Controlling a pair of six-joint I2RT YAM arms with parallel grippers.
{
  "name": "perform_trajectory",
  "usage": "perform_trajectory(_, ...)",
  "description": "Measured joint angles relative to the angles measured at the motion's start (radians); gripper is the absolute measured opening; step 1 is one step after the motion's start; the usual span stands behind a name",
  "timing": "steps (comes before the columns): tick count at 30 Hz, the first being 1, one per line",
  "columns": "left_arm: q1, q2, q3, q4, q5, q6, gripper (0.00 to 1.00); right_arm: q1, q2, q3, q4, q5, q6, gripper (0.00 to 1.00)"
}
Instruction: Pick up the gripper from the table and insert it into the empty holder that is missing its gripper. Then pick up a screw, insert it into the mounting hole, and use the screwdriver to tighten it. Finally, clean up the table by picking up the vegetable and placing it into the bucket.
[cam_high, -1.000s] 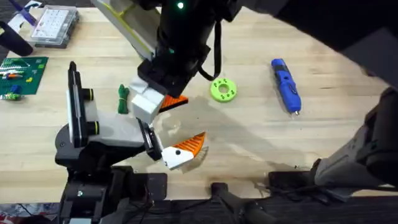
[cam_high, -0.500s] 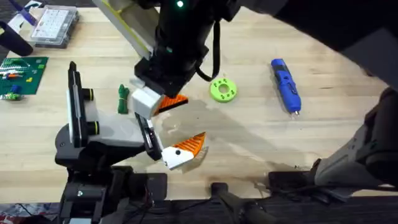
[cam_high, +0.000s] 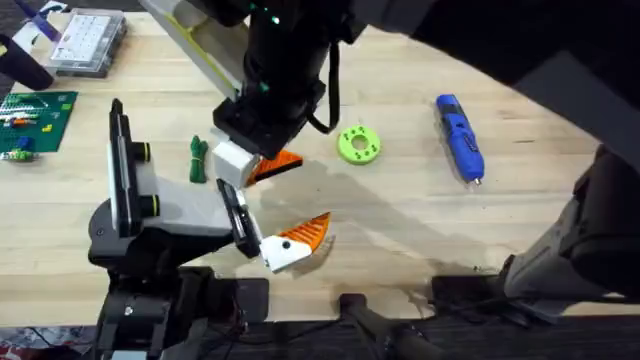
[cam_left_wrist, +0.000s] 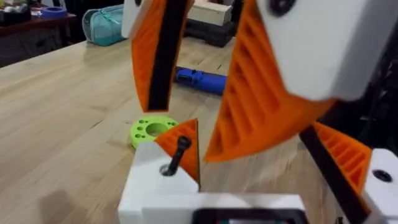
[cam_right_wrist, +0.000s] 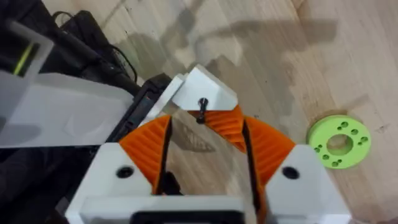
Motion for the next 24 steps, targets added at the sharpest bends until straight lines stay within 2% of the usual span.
perform_trajectory(18,0.000,0.000,0.000,0.000,0.000,0.000,0.986,0.004,0.026,0.000,0.000,0.000,0.004,0.547)
perform_trajectory(22,0.000,0.000,0.000,0.000,0.000,0.000,0.986,0.004,0.026,0.000,0.001,0.000,0.004,0.502)
perform_trajectory(24,0.000,0.000,0.000,0.000,0.000,0.000,0.986,0.004,0.026,0.000,0.001,0.000,0.006,0.448)
